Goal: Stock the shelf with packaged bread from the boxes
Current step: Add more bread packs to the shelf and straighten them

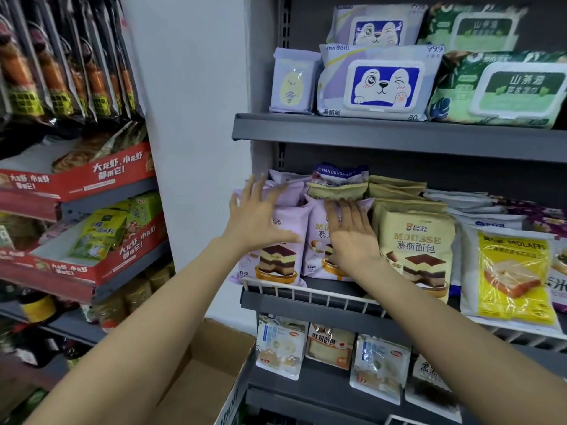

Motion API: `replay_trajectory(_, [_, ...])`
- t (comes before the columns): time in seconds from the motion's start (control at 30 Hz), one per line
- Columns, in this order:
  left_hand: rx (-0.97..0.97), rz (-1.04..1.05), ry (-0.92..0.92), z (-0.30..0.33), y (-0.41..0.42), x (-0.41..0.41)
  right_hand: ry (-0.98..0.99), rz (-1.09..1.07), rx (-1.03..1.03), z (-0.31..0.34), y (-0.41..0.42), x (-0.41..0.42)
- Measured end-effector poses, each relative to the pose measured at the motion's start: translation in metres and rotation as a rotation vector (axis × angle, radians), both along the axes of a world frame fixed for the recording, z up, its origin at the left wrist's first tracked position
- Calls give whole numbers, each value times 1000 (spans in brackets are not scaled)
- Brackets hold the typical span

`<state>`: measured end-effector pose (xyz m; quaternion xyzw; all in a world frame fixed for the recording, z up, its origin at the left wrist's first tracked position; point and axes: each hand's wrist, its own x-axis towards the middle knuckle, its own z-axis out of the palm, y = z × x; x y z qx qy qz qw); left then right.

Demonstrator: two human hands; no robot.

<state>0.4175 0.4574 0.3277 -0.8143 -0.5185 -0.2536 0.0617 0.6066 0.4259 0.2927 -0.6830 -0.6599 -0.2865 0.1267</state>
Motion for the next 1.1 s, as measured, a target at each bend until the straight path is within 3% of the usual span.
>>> replay_trajectory(0.1, [-83,100,-415,-2,-2,0,57,56,-145,4,-5,-3])
replay_trajectory(0.17, [-186,102,-594,-7,2,-2,159,118,-264,10,-8,-6])
replay_trajectory(0.27, [-371,30,-841,-11,7,-5,268,202,-282,17,-11,-14])
replay_trajectory(0.37, [-432,-14,-876,-13,9,-1,329,247,-238,21,-13,-19])
replay_trajectory(0.63, [-539,-212,-1034,-23,13,-9,142,176,-214,15,-2,-30])
replay_trajectory(0.77, [-446,-32,-953,-23,18,0,52,204,-182,16,-2,-39])
replay_trajectory(0.93, [-559,-224,-1073,-30,32,-9,33,189,-142,7,-2,-54])
replay_trajectory(1.1, [-505,-198,-1103,-31,41,1,9,109,-113,5,13,-55])
